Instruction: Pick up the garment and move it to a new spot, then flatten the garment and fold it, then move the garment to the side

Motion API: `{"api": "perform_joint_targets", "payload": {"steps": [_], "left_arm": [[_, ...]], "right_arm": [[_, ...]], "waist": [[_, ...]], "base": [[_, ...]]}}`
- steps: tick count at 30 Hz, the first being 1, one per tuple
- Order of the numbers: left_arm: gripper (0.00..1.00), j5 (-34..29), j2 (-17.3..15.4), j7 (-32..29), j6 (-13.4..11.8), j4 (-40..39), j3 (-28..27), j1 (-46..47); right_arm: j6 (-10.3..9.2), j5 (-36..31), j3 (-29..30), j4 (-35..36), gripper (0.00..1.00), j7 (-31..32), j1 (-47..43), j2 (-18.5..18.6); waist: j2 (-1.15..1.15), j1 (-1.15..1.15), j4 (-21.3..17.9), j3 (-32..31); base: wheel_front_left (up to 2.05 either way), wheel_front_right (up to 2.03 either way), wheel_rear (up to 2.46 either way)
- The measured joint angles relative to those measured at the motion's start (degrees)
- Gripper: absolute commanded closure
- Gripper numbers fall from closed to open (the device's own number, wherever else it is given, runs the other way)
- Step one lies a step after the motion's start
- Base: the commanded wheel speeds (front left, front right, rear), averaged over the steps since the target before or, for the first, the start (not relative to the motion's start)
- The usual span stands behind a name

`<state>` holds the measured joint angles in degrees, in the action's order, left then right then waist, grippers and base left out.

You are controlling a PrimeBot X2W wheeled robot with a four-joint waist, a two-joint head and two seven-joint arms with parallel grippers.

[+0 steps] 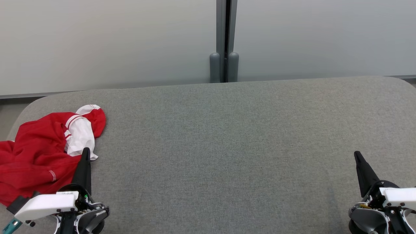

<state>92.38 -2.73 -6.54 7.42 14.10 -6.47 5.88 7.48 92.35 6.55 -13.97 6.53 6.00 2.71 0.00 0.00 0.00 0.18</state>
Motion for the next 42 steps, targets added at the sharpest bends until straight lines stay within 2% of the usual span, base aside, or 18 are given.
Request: {"api": "perform_joint_targets", "payload": {"steps": [32, 33, 42], "left_arm": [[1.0, 0.0, 0.0, 0.0, 0.0, 0.0, 0.0, 0.0], [0.0, 0.0, 0.02, 0.02, 0.0, 0.18, 0.02, -0.09], [0.0, 0.03, 1.13, 1.05, -0.19, 2.22, 0.67, -3.29]], "right_arm": [[0.0, 0.0, 0.0, 0.0, 1.0, 0.0, 0.0, 0.0], [0.0, 0.0, 0.01, -0.13, 0.0, 0.0, -0.12, -0.03], [-0.09, 0.43, -0.67, -1.97, 0.0, -0.69, -2.74, -1.13]], "waist": [[0.0, 0.0, 0.0, 0.0], [0.0, 0.0, 0.0, 0.0], [0.0, 0.0, 0.05, 0.02]], "base": [[0.0, 0.0, 0.0], [0.0, 0.0, 0.0], [0.0, 0.0, 0.0]]}}
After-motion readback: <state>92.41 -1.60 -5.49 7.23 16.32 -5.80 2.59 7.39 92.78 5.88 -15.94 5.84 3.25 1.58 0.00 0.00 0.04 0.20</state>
